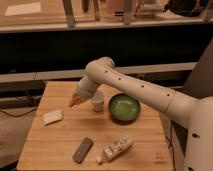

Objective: Place the pepper in the ceramic cup

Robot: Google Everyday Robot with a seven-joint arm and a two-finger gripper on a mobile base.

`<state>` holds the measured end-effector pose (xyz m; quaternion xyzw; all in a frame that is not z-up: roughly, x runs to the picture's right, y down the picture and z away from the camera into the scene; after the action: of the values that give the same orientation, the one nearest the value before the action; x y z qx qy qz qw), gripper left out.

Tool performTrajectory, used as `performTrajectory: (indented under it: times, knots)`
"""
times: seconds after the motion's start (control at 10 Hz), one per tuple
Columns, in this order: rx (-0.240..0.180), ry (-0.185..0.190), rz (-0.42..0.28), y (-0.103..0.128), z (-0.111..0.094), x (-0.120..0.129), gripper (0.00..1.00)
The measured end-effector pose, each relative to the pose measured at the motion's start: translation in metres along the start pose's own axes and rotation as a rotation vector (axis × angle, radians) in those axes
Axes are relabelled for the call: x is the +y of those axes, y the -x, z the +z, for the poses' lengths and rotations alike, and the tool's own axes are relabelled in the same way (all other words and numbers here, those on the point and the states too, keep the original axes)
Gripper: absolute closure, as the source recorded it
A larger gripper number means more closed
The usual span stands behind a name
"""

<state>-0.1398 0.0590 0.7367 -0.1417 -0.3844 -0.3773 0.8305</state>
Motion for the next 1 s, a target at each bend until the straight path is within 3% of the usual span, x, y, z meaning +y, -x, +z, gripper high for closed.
performTrajectory:
  times: [0.6,1.0]
  knots:
    - [0.047,-0.054,0.093,-0.049,-0.026,0.017,0.98]
    - [0.055,-0.064,0.112,-0.060,-0.030,0.022,0.98]
